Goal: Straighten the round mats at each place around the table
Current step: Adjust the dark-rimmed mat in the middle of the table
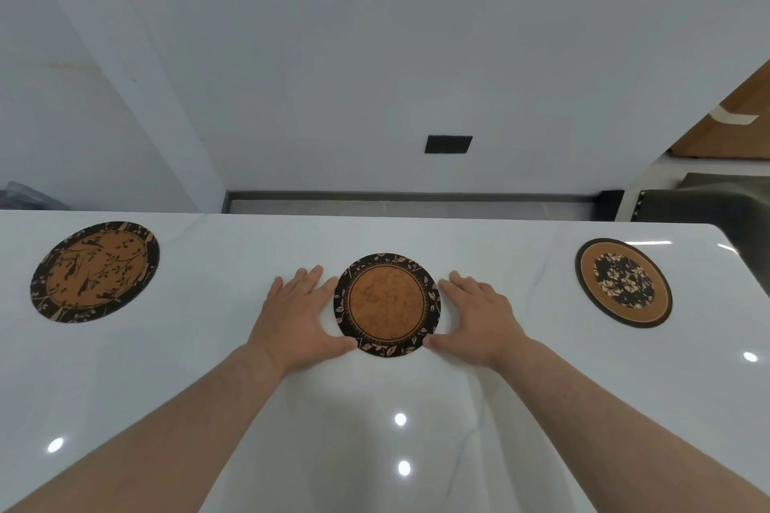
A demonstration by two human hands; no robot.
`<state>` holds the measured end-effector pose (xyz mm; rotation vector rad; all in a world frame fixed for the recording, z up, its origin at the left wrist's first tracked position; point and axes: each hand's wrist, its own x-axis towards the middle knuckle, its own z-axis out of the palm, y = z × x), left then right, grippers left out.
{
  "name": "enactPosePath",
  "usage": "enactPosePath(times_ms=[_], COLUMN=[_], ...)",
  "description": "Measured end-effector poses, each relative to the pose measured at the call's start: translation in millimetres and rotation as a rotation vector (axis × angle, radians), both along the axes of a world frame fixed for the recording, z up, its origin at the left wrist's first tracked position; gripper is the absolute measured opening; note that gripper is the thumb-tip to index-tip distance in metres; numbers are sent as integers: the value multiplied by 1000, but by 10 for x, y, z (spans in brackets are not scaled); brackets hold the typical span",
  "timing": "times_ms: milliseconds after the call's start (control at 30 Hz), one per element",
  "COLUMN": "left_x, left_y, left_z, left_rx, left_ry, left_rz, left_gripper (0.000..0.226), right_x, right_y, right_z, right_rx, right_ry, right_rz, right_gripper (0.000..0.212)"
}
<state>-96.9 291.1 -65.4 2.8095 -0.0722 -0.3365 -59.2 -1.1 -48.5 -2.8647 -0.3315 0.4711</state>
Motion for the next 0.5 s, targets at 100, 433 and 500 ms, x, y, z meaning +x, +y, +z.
enactPosePath(times_ms=[100, 433, 500], left_x=[2, 2, -2], left_y=[-3, -25, -31], left_z=[-7, -22, -23], left_rx=[14, 61, 73], left_ry=[-4, -16, -14], left_rz=[-5, -10, -14], left_gripper=[112, 107, 107], right_x=[1, -15, -22], right_y=[10, 16, 15], right_z=[8, 2, 0], right_rx=[-3, -11, -6], right_ry=[1, -16, -12], right_rz=[11, 31, 24], right_gripper=[103, 92, 92])
